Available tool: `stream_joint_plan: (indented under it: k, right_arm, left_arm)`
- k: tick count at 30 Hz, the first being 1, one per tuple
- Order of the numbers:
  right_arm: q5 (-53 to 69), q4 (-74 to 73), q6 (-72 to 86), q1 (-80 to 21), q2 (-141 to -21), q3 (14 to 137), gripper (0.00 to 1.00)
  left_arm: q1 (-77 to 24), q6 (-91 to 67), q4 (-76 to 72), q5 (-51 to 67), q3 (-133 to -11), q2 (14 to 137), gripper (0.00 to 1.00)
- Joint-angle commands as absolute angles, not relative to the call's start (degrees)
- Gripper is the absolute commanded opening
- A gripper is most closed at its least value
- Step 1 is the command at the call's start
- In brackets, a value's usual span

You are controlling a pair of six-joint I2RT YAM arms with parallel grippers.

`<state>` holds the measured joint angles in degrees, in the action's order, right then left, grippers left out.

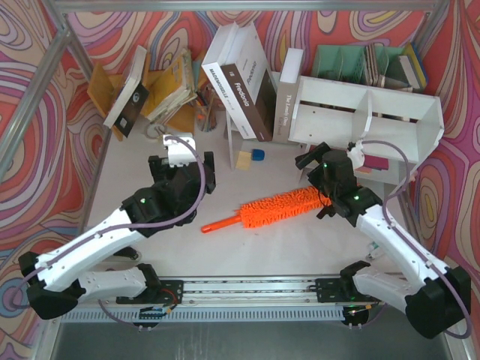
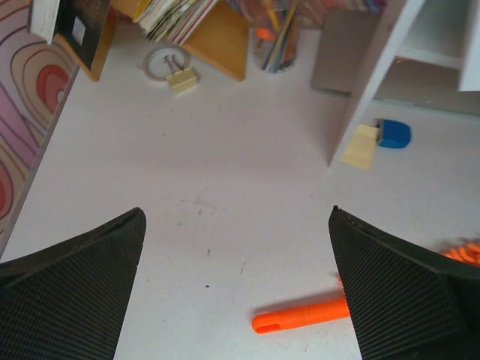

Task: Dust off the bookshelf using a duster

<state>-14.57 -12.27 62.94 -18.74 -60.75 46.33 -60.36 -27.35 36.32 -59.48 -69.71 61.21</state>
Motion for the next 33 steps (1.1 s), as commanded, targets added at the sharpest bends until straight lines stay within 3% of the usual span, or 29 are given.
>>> stream_joint_plan:
  k: [1, 6, 11, 13, 19, 26, 33]
  right_arm:
    - [-17.1, -9.8, 40.6, -19.0, -57.5, 45.1, 0.99]
    - [-17.2, -3.1, 28.4, -19.0, -53.5, 37.7, 0.99]
    - [-21.4, 0.6, 22.0, -19.0, -54.3, 34.6, 0.99]
    - [-24.8, 4.3, 20.5, -19.0, -53.3, 32.3, 0.99]
    - [-30.7, 20.4, 13.2, -19.0, -53.4, 22.7, 0.99]
    - [-31.1, 39.7, 4.3, -19.0, -52.4, 13.2, 0.99]
    - [-30.7, 50.5, 1.2, -18.9, -62.1, 10.6, 0.99]
  left_arm:
    - [-56.1, -28.3, 36.9, -57.9, -67.7, 61.4, 0.98]
    - [-47.4, -23.4, 27.3, -56.6, -58.8, 57.7, 0.98]
    - [-42.0, -14.1, 8.6, -61.3, -45.6, 54.4, 0.98]
    - [-37.2, -15.4, 8.5, -56.9, -43.7, 54.3, 0.99]
    - [-27.5, -14.5, -1.5, -54.6, -36.7, 61.7, 0.98]
    - [-24.1, -2.6, -29.2, -55.3, -24.5, 70.1, 0.98]
    - [-18.3, 1.6, -44.9, -45.5, -20.2, 77.8, 0.98]
